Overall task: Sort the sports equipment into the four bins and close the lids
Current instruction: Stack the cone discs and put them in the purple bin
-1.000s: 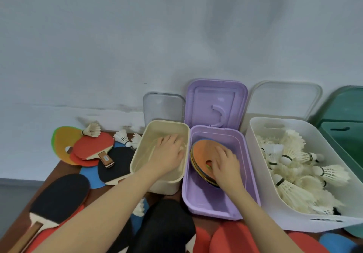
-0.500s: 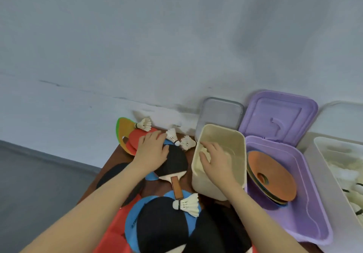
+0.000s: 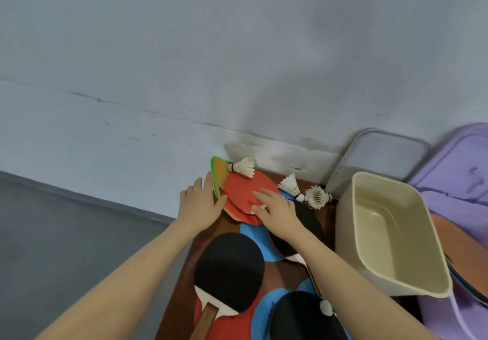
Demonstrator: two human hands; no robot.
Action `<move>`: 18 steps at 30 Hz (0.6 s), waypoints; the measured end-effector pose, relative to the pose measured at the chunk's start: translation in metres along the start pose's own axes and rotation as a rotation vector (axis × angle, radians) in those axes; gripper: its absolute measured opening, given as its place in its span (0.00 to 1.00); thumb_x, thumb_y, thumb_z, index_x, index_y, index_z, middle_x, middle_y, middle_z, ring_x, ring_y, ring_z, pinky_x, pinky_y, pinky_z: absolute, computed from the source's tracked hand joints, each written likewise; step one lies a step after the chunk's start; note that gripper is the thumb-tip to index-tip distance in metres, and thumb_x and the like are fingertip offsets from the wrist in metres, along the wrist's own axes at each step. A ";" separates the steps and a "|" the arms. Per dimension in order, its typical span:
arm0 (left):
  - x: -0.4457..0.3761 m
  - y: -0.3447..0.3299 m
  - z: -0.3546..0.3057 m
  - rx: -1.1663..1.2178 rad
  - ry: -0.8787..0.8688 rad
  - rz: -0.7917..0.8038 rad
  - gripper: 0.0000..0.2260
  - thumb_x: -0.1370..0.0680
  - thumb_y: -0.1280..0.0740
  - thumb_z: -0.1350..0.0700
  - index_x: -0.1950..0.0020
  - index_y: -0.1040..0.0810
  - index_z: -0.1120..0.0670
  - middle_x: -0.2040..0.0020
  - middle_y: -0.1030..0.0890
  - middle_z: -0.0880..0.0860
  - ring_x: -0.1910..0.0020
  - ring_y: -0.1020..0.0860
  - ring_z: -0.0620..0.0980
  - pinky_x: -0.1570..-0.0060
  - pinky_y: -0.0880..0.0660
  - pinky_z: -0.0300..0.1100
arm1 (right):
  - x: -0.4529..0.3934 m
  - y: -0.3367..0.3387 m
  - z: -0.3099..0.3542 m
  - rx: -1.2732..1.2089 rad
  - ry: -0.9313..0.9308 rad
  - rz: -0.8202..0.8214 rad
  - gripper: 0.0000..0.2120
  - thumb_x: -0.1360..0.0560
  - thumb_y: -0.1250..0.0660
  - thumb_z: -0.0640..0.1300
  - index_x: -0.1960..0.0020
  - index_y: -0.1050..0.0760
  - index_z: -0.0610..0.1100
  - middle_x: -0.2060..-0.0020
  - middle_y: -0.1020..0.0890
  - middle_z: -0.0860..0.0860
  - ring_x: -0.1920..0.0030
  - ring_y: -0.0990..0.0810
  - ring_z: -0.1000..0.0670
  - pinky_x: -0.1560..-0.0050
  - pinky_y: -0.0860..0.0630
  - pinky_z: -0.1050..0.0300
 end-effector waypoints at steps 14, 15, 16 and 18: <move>-0.047 -0.012 0.036 0.164 -0.026 -0.076 0.24 0.19 0.46 0.57 0.24 0.48 0.55 0.51 0.24 0.57 0.56 0.24 0.59 0.58 0.32 0.47 | -0.097 -0.083 0.018 0.274 0.088 0.213 0.24 0.21 0.49 0.60 0.26 0.47 0.62 0.23 0.51 0.53 0.24 0.55 0.43 0.30 0.55 0.40; -0.045 -0.013 0.035 0.192 -0.055 -0.082 0.24 0.19 0.46 0.58 0.24 0.48 0.54 0.52 0.25 0.57 0.57 0.24 0.59 0.59 0.30 0.48 | -0.097 -0.084 0.017 0.295 0.096 0.210 0.24 0.21 0.49 0.60 0.26 0.48 0.62 0.23 0.51 0.53 0.24 0.55 0.43 0.30 0.55 0.39; -0.044 -0.014 0.034 0.227 -0.079 -0.084 0.24 0.20 0.45 0.59 0.24 0.47 0.53 0.52 0.25 0.58 0.58 0.24 0.59 0.60 0.28 0.50 | -0.097 -0.085 0.017 0.305 0.104 0.201 0.23 0.20 0.49 0.59 0.26 0.48 0.63 0.23 0.51 0.53 0.24 0.55 0.42 0.30 0.55 0.38; -0.044 -0.012 0.035 0.278 -0.086 -0.103 0.24 0.20 0.44 0.60 0.24 0.45 0.53 0.53 0.26 0.59 0.59 0.24 0.60 0.59 0.27 0.54 | -0.095 -0.083 0.018 0.289 0.108 0.183 0.23 0.20 0.50 0.57 0.26 0.48 0.63 0.24 0.50 0.54 0.24 0.54 0.43 0.30 0.54 0.36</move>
Point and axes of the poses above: each hand's wrist, its own x-axis away from the middle knuckle, its own y-axis out of the back of the hand, z = x × y, the point moved 10 cm from there along -x, towards the middle knuckle
